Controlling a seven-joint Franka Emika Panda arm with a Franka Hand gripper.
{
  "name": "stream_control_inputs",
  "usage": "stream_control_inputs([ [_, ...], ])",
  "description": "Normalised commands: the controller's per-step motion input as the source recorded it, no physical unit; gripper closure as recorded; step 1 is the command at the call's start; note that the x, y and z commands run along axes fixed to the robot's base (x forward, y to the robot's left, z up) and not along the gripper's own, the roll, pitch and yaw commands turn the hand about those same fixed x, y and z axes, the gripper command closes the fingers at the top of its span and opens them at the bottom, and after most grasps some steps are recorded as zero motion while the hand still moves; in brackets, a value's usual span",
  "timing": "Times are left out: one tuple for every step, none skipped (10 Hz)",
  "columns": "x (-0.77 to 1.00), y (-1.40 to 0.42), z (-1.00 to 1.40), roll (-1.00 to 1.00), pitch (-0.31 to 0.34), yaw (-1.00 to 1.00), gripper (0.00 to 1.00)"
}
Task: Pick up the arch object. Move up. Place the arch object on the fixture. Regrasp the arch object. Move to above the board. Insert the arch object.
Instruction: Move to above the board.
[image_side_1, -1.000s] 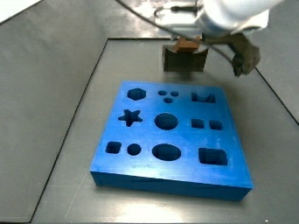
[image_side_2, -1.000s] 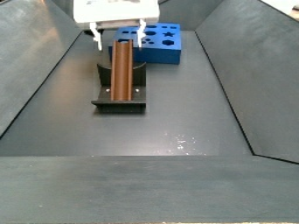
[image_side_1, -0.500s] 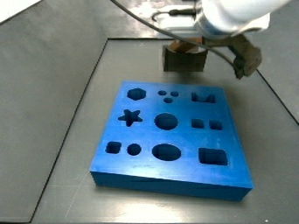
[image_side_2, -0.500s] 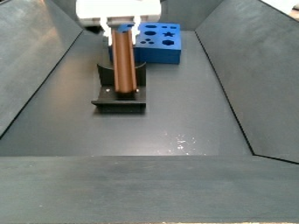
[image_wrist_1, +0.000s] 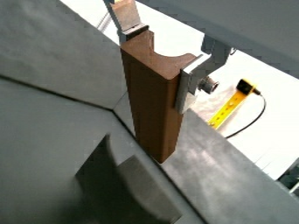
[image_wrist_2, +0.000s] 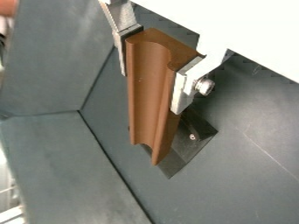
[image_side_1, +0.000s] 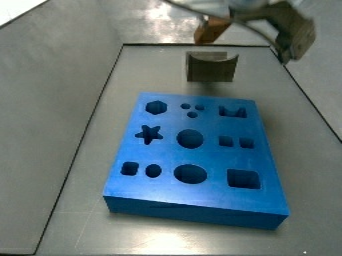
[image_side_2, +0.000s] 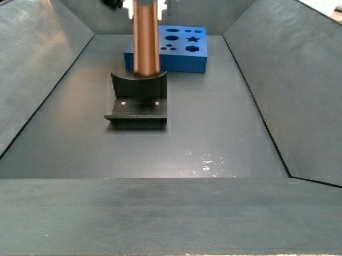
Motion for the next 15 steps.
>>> stream_control_inputs([
  [-0.19, -0.16, 1.0, -0.05, -0.029, -0.16, 1.0],
  [-0.19, -0.15, 1.0, -0.05, 0.009, -0.16, 1.0],
  [-0.17, -0.13, 1.0, -0.06, 0.072, -0.15, 1.0],
  [-0.16, -0.11, 1.0, -0.06, 0.11, -0.12, 1.0],
  [-0.15, -0.09, 1.0, -0.05, 0.148, -0.07, 1.0],
  [-0.14, -0.08, 0.99, -0.04, 0.161, -0.05, 1.0],
  [-0.08, -0.05, 0.7, -0.03, 0.169, 0.02, 1.0],
  [-0.05, -0.03, 0.58, -0.03, 0.167, 0.04, 1.0],
  [-0.02, -0.02, 0.34, -0.03, 0.166, 0.08, 1.0],
  [0.0, -0.02, 0.17, -0.03, 0.165, 0.1, 1.0],
  [-0.56, -1.0, 0.32, -1.0, 0.071, -0.12, 1.0],
  [-0.55, -1.0, 0.33, -1.0, 0.066, -0.12, 1.0],
  [-0.62, -1.0, 0.39, -1.0, 0.059, -0.11, 1.0],
  [-0.64, -1.0, 0.37, -1.0, 0.058, -0.11, 1.0],
  [-0.44, -0.61, 0.22, -1.0, 0.061, -0.11, 1.0],
])
